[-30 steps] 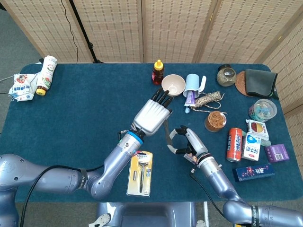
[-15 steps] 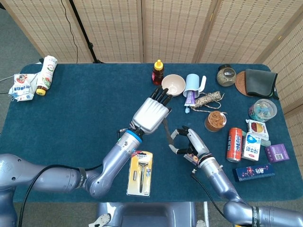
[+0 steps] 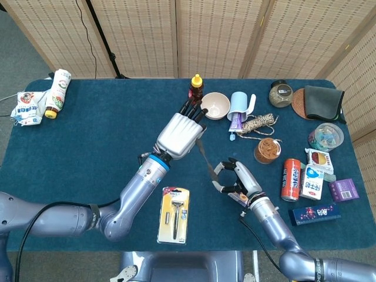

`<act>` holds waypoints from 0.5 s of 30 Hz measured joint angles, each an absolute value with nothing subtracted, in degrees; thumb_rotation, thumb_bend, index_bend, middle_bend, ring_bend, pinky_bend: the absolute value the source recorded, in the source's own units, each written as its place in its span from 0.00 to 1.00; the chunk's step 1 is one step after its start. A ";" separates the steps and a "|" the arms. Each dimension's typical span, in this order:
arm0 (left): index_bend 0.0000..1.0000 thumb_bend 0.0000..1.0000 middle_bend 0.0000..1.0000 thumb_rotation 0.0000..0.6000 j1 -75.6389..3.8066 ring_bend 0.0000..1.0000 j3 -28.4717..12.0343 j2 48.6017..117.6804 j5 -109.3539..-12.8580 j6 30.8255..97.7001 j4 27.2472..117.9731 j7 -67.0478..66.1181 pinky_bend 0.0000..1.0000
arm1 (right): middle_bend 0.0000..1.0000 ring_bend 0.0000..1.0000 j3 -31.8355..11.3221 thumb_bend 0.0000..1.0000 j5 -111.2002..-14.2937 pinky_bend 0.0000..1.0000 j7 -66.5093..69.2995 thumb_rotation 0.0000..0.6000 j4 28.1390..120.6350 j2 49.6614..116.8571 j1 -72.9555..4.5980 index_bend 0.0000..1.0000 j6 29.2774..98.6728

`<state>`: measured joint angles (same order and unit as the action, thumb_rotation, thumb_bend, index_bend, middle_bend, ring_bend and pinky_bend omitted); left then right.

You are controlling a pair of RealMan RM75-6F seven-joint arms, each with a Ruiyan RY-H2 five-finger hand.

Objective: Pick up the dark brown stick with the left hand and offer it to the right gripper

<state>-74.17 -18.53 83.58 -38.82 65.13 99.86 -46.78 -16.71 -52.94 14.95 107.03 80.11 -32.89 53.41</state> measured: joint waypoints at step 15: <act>0.75 0.54 0.20 1.00 -71.21 0.05 -18.78 78.38 -40.82 64.66 100.54 -42.98 0.00 | 0.50 0.28 -15.60 0.80 -54.49 0.00 15.65 1.00 106.38 79.40 -31.38 0.79 53.71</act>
<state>-71.21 -18.78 78.38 -40.82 64.66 100.54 -42.98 -15.60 -54.49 15.65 106.38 79.40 -31.38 53.71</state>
